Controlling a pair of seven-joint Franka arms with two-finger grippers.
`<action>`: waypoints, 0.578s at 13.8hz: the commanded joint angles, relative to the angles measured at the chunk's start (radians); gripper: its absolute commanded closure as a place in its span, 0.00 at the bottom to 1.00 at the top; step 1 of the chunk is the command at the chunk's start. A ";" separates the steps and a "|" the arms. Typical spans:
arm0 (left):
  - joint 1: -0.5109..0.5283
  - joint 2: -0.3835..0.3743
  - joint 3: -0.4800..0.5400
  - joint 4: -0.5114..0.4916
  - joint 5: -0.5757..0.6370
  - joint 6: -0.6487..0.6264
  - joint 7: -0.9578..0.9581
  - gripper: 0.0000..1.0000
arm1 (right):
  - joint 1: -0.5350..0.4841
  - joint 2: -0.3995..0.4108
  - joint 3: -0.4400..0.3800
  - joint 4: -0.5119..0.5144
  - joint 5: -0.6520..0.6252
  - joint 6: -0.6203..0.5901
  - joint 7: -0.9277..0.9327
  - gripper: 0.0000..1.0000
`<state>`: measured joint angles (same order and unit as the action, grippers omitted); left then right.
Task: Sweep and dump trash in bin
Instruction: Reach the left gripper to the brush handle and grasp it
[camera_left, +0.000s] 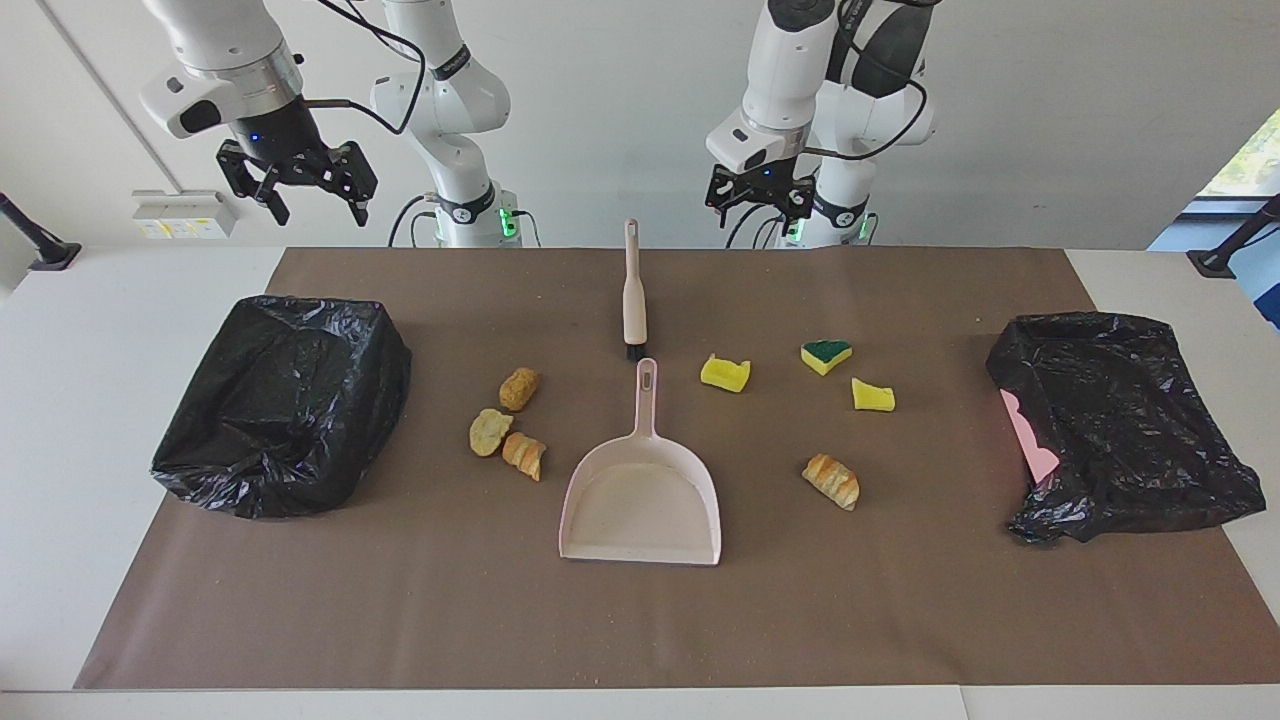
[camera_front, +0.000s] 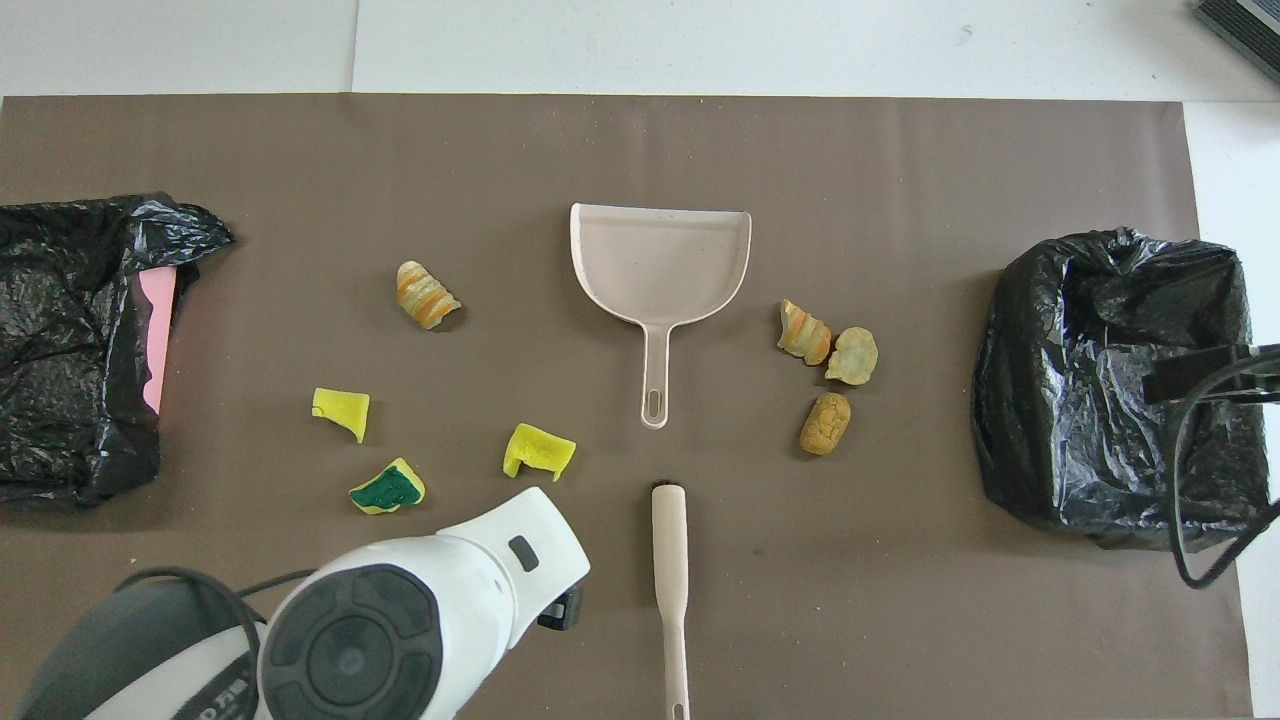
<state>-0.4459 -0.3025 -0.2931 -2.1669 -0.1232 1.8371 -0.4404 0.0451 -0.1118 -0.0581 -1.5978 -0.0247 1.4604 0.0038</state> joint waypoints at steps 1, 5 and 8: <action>-0.118 -0.018 0.020 -0.118 -0.029 0.150 -0.127 0.00 | -0.018 -0.026 0.003 -0.033 0.012 0.018 -0.034 0.00; -0.305 0.149 0.020 -0.139 -0.029 0.317 -0.361 0.00 | -0.018 -0.028 0.003 -0.033 0.012 0.018 -0.034 0.00; -0.356 0.232 0.020 -0.137 -0.029 0.416 -0.445 0.00 | -0.018 -0.026 0.000 -0.019 0.012 -0.023 -0.062 0.00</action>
<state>-0.7744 -0.1113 -0.2941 -2.3064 -0.1431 2.2092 -0.8502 0.0448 -0.1127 -0.0584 -1.5979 -0.0247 1.4555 -0.0015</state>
